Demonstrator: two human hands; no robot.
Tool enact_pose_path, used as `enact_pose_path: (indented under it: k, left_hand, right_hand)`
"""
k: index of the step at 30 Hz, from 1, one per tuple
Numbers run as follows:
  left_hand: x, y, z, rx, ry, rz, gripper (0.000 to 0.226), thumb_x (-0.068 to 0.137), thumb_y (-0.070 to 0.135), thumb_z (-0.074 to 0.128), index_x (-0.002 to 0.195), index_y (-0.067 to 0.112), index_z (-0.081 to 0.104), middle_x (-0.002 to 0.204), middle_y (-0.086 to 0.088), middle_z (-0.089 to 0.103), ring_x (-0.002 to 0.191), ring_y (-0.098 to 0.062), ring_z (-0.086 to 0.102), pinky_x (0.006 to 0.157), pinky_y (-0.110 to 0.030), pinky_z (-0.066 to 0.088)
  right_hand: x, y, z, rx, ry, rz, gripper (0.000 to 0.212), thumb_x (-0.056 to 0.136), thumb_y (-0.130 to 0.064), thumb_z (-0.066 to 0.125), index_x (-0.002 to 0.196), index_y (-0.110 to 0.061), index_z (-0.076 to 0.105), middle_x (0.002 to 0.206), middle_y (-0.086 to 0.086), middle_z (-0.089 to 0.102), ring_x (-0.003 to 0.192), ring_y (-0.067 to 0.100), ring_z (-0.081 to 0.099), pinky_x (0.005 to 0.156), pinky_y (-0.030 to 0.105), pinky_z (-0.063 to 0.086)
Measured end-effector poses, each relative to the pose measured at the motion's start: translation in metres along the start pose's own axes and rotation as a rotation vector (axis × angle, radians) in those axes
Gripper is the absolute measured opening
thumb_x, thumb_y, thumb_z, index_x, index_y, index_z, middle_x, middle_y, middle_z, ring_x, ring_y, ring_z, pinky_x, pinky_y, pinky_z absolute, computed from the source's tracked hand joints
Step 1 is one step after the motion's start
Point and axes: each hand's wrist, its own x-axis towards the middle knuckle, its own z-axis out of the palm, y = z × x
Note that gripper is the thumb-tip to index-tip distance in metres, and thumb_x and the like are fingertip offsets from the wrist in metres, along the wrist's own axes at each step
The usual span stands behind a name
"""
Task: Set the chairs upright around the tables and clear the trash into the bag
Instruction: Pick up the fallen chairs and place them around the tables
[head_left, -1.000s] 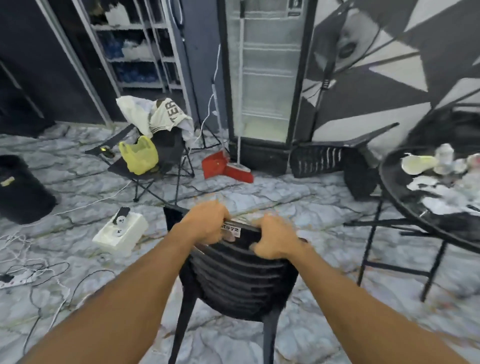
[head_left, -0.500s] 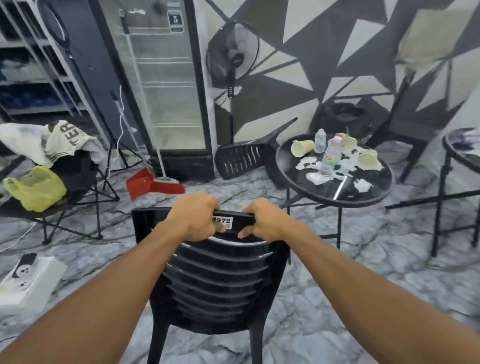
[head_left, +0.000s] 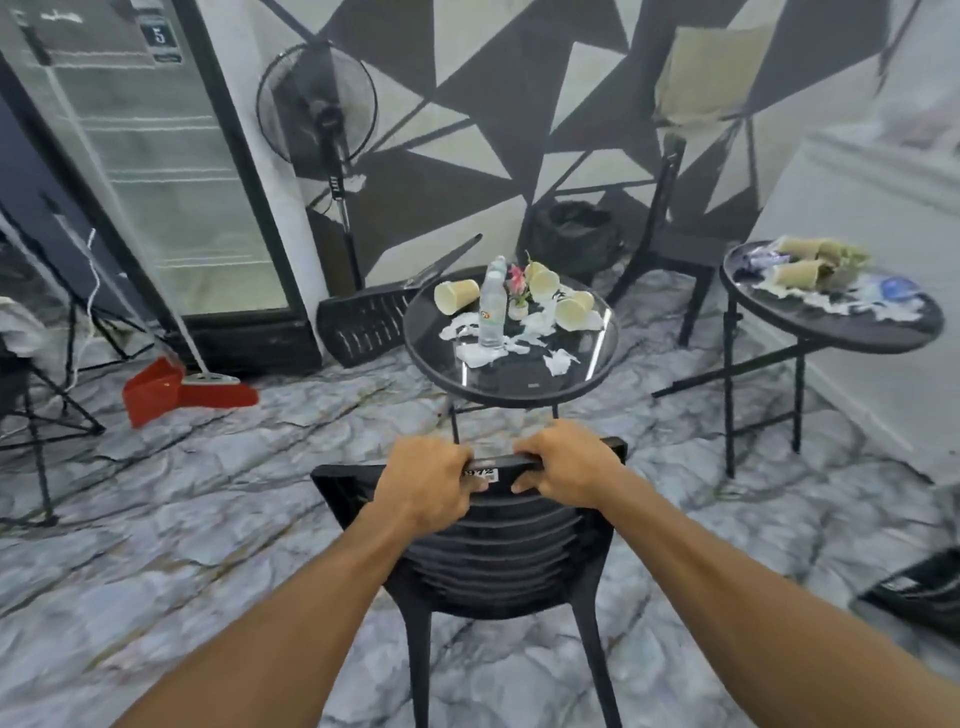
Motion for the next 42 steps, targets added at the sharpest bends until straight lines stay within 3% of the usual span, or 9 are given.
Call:
enact_pose_path:
  k: [6,10,15,23,26,29,34,39,42]
  left_hand:
    - [0.032,0.064,0.056,-0.007,0.132,0.104,0.026,0.093,0.045,0.055,0.086,0.020,0.054,0.076,-0.001,0.066,0.070,-0.030,0.062,0.057,-0.035,0.026]
    - [0.043,0.099,0.085,0.018,0.053,0.132,0.032,0.064,0.029,0.083,0.065,0.019,0.053,0.049,0.003,0.054,0.039,-0.023,0.051,0.043,-0.027,0.022]
    - [0.053,0.134,0.116,0.000,0.053,0.047,0.040,0.039,0.019,0.087,0.057,0.020,0.051,0.044,0.003,0.048,0.033,-0.020,0.047,0.044,-0.025,0.019]
    - [0.086,0.236,0.135,-0.004,0.064,-0.035,0.039,0.038,0.019,0.086,0.057,0.020,0.052,0.044,0.004,0.047,0.035,-0.020,0.047,0.042,-0.024,0.022]
    - [0.089,0.250,0.136,-0.001,0.093,-0.078,0.037,0.044,0.018,0.086,0.060,0.019,0.052,0.046,0.003,0.048,0.036,-0.021,0.048,0.043,-0.024,0.022]
    - [0.083,0.248,0.140,-0.001,0.045,-0.110,0.035,0.053,0.021,0.086,0.064,0.018,0.053,0.049,0.002,0.049,0.039,-0.023,0.050,0.042,-0.027,0.024]
    - [0.065,0.250,0.142,-0.069,-0.068,-0.103,0.016,0.088,0.034,0.055,0.081,0.021,0.048,0.072,0.000,0.060,0.067,-0.029,0.057,0.056,-0.036,0.034]
    - [0.056,0.260,0.145,-0.089,0.012,-0.173,0.025,0.055,0.013,0.068,0.062,0.018,0.045,0.048,0.002,0.048,0.038,-0.024,0.047,0.039,-0.027,0.027]
    - [0.062,0.278,0.156,-0.070,0.088,-0.133,0.025,0.053,0.013,0.070,0.062,0.019,0.047,0.047,0.003,0.048,0.037,-0.022,0.046,0.039,-0.025,0.026]
  right_hand:
    - [-0.038,0.074,0.011,-0.074,0.106,-0.016,0.022,0.084,-0.032,0.073,0.078,-0.015,0.060,0.068,0.009,0.064,0.069,0.029,0.057,0.057,0.033,0.031]
    - [-0.053,0.117,0.032,-0.067,0.139,-0.019,0.015,0.079,-0.026,0.063,0.073,-0.012,0.061,0.064,0.009,0.064,0.060,0.031,0.058,0.056,0.030,0.027]
    - [-0.061,0.163,0.057,-0.013,0.084,-0.112,0.011,0.074,-0.019,0.063,0.069,-0.012,0.057,0.057,0.007,0.059,0.049,0.029,0.053,0.052,0.028,0.024]
    - [-0.095,0.265,0.053,-0.017,-0.018,-0.108,0.017,0.080,-0.019,0.052,0.084,-0.010,0.065,0.077,0.008,0.068,0.069,0.032,0.060,0.057,0.037,0.043]
    - [-0.100,0.274,0.045,-0.034,-0.032,-0.112,0.012,0.087,-0.021,0.062,0.080,-0.011,0.060,0.074,0.009,0.065,0.068,0.029,0.057,0.057,0.034,0.036]
    - [-0.103,0.261,0.037,-0.097,-0.126,-0.107,0.013,0.090,-0.030,0.062,0.089,-0.017,0.063,0.077,0.005,0.061,0.071,0.025,0.050,0.060,0.034,0.035]
    - [-0.125,0.260,0.042,-0.092,-0.230,-0.149,0.012,0.087,-0.016,0.054,0.093,-0.018,0.064,0.082,0.008,0.065,0.076,0.029,0.054,0.065,0.038,0.044]
    - [-0.122,0.269,0.048,-0.123,-0.158,-0.225,0.009,0.085,-0.013,0.053,0.090,-0.016,0.060,0.084,0.009,0.067,0.075,0.031,0.057,0.062,0.036,0.036]
    - [-0.132,0.290,0.060,-0.069,-0.092,-0.186,0.012,0.077,-0.008,0.056,0.085,-0.015,0.061,0.080,0.008,0.067,0.074,0.035,0.060,0.060,0.037,0.039]
